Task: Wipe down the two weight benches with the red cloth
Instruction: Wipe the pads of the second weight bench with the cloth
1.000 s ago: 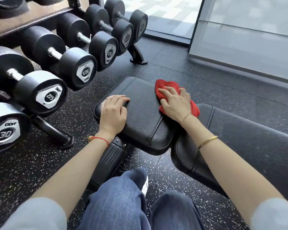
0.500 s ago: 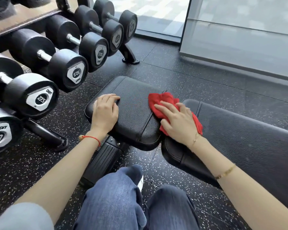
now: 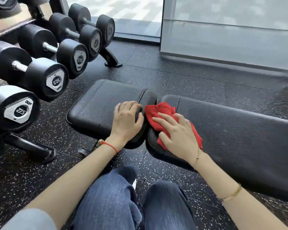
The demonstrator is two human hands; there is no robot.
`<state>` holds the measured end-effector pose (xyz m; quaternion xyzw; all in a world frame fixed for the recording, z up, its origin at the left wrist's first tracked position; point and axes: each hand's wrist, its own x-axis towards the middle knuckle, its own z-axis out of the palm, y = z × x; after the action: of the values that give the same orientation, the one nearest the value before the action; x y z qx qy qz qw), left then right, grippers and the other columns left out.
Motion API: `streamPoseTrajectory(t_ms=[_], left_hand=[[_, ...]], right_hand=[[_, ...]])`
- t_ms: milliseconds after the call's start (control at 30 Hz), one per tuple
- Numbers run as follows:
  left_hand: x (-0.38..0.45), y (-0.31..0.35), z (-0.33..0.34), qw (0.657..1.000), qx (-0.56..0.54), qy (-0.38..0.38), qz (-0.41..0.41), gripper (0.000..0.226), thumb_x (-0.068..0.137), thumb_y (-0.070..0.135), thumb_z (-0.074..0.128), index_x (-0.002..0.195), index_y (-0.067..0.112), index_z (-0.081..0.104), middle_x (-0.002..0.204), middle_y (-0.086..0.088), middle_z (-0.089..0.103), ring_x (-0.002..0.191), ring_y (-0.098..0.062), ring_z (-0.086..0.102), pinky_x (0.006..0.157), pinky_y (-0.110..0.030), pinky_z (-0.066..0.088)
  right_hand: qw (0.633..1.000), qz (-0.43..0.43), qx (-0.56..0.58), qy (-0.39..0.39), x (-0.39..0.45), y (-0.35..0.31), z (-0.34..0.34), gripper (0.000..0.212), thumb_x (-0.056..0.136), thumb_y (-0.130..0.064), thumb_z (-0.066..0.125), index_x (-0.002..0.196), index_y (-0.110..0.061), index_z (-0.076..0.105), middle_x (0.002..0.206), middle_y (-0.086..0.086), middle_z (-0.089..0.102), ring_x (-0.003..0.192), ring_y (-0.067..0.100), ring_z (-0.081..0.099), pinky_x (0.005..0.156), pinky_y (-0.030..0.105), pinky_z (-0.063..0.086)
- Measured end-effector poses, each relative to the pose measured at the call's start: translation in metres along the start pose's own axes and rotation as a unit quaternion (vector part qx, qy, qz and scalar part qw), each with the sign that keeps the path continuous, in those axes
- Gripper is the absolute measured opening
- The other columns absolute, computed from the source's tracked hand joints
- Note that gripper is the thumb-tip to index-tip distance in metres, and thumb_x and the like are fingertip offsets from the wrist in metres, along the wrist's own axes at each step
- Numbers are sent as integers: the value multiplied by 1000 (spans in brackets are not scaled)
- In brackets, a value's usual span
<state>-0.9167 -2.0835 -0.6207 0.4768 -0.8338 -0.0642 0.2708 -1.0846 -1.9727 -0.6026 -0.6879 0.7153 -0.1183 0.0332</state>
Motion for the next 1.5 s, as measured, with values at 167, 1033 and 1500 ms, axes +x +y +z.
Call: streamPoseTrajectory(t_ms=[167,1033,1500], left_hand=[[-5,2,6,1000,19,2,-4,31,87,24,59,116,17,66,127,-3,61,123,-25,53,111,-46,34],[-9,7,12,999,43,7,1,34,86,20,52,117,14,63,127,-7,61,122,-30,52,110,-51,35],[-10,5,14,1000,8,10,2,32,86,19,55,117,13,64,127,-9,62,122,-30,53,111,-52,35]], right_hand=[[996,88,-17,23,37,29,0,50,90,-44,40,140,-43,43,151,-19,37,134,28,32,110,39,22],[994,106,-21,19,-27,28,-5,54,89,-43,42,143,-42,41,151,-16,38,133,29,32,111,41,23],[951,303,-32,60,-29,111,-28,50,92,-38,45,142,-38,43,153,-12,36,133,34,30,111,41,23]])
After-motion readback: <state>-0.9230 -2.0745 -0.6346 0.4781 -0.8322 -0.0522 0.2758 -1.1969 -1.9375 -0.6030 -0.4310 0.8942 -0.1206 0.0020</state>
